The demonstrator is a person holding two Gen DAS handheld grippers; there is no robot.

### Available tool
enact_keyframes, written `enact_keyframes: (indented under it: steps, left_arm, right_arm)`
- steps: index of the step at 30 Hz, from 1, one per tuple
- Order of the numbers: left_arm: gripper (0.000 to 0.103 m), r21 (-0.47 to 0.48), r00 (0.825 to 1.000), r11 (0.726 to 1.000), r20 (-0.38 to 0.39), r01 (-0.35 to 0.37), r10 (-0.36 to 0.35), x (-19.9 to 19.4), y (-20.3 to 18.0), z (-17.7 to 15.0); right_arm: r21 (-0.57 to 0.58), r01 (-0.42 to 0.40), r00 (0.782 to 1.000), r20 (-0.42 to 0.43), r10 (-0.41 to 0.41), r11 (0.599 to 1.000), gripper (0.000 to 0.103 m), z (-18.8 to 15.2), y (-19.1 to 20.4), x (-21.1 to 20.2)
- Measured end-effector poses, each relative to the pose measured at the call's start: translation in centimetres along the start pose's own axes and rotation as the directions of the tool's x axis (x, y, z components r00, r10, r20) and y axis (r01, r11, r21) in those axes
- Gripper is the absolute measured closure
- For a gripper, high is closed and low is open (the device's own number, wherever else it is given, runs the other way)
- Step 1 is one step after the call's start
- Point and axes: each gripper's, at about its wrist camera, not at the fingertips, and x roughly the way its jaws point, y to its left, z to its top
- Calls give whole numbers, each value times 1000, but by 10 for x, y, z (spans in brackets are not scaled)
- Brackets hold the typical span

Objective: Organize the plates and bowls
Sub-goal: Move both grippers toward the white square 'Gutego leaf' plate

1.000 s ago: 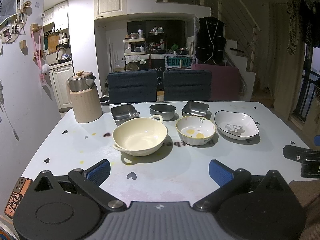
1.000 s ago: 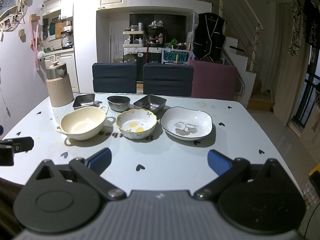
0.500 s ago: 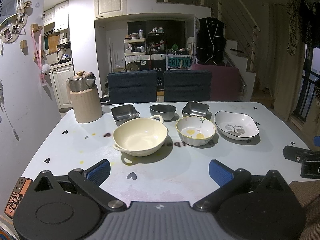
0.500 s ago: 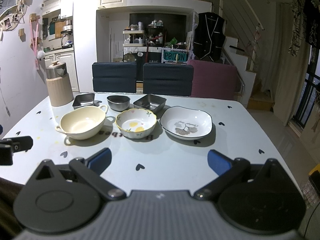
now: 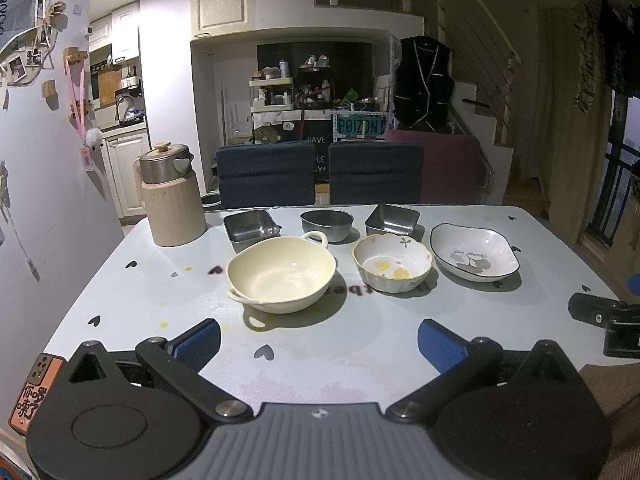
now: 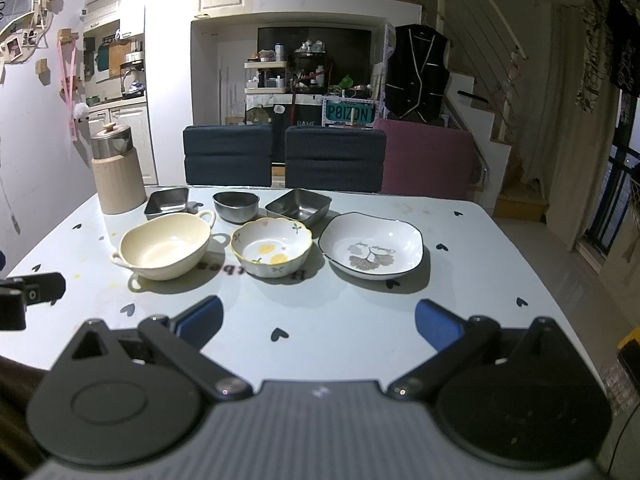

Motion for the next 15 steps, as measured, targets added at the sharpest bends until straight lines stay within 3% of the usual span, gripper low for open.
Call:
enact_keyframes:
  steps: [15]
  left_arm:
    - [0,31,999,999,14,35,-36,18,-7,28]
  right_arm:
    - [38,0,1000,-18,1,999,0,21,-10,8]
